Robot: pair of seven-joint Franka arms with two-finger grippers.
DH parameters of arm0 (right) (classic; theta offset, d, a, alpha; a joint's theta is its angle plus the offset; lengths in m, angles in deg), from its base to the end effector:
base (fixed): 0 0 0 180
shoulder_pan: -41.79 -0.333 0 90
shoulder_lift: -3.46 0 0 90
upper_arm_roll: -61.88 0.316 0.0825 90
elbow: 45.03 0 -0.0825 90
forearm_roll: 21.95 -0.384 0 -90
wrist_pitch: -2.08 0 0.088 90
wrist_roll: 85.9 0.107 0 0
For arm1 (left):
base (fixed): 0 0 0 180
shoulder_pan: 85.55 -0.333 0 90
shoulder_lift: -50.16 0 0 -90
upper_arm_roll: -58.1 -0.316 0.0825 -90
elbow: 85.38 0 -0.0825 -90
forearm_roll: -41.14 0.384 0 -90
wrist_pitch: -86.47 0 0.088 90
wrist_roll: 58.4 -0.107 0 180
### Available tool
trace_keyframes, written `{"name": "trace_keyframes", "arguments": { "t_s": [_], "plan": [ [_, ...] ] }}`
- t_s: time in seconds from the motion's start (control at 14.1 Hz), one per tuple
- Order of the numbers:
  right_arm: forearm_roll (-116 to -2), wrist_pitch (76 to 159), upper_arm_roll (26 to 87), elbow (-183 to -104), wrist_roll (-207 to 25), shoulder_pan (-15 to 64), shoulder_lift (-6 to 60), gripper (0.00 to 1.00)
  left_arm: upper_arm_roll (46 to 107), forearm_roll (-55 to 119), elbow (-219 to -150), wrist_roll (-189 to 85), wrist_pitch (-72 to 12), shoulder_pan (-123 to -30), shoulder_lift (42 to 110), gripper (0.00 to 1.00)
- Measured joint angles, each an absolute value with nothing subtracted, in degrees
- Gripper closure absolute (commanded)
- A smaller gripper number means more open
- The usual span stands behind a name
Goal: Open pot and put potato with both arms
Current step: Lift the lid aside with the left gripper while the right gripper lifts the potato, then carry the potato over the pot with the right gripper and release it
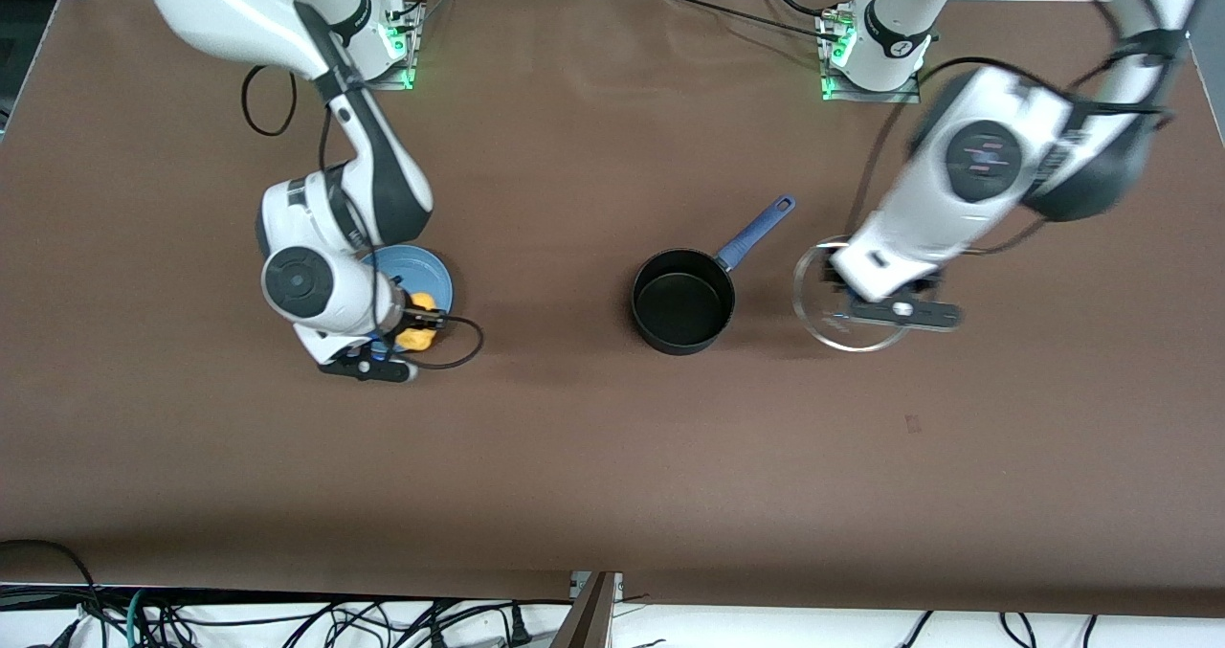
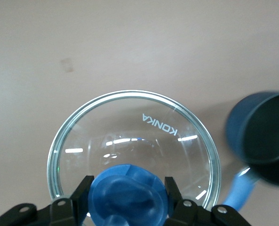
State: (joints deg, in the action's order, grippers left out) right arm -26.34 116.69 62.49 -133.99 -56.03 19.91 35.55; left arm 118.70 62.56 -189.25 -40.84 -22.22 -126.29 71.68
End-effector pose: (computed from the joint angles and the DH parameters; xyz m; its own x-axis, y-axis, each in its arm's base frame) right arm 0.6314 0.2653 0.3135 0.9775 -0.1634 -0.1338 -0.1655 -0.9862 -0.0053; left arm 0.5902 -0.1332 0.4164 0.9844 -0.1593 -0.0740 -0.1626 -0.9858 -0.0408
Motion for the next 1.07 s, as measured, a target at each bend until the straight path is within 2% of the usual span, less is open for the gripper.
{"name": "trace_keyframes", "arguments": {
  "t_s": [0.21,0.36,0.64,0.85,0.92,0.99,1.07],
  "plan": [
    [-30.64,116.90,62.61,-127.94,-45.28,12.96,37.42,0.69,129.95,62.51,-194.29,-52.65,-22.21,-146.84,71.62,1.00],
    [-32.37,119.61,62.63,-122.87,-40.11,9.07,40.16,0.69,132.57,62.90,-197.97,-56.29,-24.28,-153.47,71.61,1.00],
    [-35.85,135.89,62.61,-117.83,-33.09,2.98,47.14,0.69,132.43,66.67,-208.52,-56.59,-37.16,-157.39,71.78,1.00],
    [-36.69,145.61,62.64,-117.09,-29.63,0.04,51.43,0.69,130.72,68.21,-210.45,-56.59,-39.24,-157.26,72.72,1.00],
    [-36.79,147.04,62.83,-116.61,-29.10,-0.40,52.43,0.66,128.63,70.03,-210.43,-56.58,-39.73,-155.88,73.37,1.00],
    [-36.83,147.67,63.39,-116.06,-28.83,-0.52,53.17,0.58,125.92,71.62,-210.35,-56.56,-40.22,-153.98,74.28,1.00],
    [-36.84,147.77,63.88,-115.56,-28.67,-0.53,53.67,0.19,123.50,72.50,-210.22,-56.56,-40.69,-152.26,75.31,1.00]
  ]
}}
